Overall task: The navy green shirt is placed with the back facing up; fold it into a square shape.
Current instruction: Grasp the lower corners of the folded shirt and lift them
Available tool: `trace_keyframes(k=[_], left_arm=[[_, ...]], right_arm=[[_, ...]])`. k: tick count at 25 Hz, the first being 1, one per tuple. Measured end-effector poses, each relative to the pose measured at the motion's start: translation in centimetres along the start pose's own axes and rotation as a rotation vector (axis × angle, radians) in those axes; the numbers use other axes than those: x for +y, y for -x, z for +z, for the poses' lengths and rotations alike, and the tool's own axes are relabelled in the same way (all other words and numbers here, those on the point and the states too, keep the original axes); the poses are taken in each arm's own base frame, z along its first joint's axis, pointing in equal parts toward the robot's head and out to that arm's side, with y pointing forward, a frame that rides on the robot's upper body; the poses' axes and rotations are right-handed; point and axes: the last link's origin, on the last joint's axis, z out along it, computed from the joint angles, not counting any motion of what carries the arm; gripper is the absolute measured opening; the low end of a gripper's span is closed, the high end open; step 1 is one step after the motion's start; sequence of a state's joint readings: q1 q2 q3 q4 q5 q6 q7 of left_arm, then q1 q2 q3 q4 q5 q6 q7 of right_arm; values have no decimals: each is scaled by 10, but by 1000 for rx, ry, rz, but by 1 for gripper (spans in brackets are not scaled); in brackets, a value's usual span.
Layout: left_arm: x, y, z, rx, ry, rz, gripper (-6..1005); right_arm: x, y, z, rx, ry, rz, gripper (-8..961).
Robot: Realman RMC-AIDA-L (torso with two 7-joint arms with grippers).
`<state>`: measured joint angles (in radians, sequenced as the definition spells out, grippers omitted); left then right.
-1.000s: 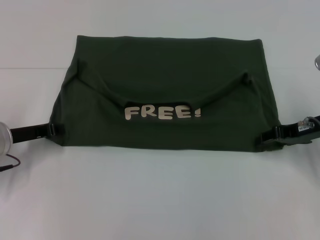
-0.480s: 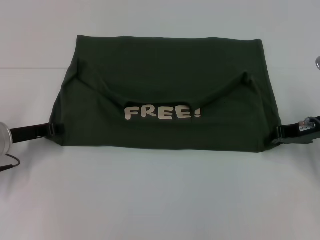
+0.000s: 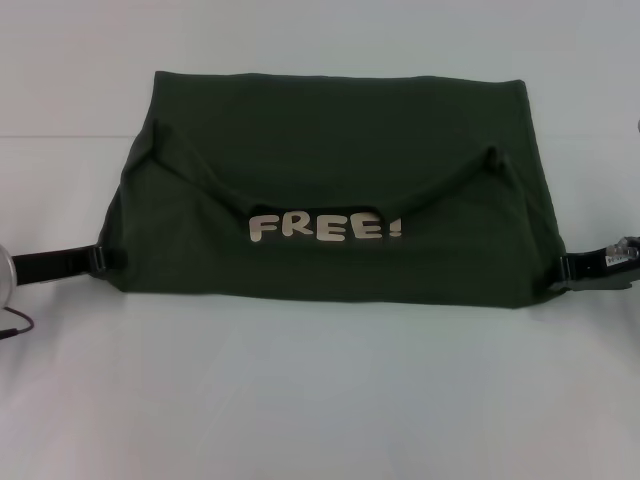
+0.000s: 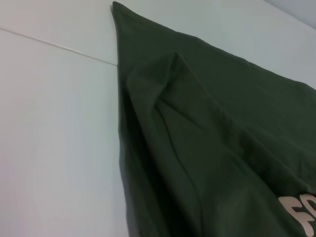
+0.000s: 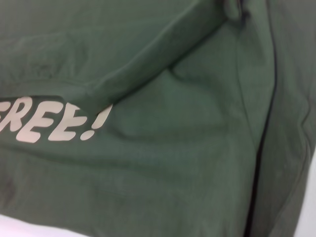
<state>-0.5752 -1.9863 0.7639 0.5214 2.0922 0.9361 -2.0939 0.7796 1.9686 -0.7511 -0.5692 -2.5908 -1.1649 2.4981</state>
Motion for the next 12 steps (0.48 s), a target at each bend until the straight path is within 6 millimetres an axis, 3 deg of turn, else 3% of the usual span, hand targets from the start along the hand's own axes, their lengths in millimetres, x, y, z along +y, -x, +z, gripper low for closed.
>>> trace_keyframes(k=[12], left_arm=[[-20,-4,-41,-85,33,-55,17]], right_arm=[[-6,-27,-22,120,83,-45,16]])
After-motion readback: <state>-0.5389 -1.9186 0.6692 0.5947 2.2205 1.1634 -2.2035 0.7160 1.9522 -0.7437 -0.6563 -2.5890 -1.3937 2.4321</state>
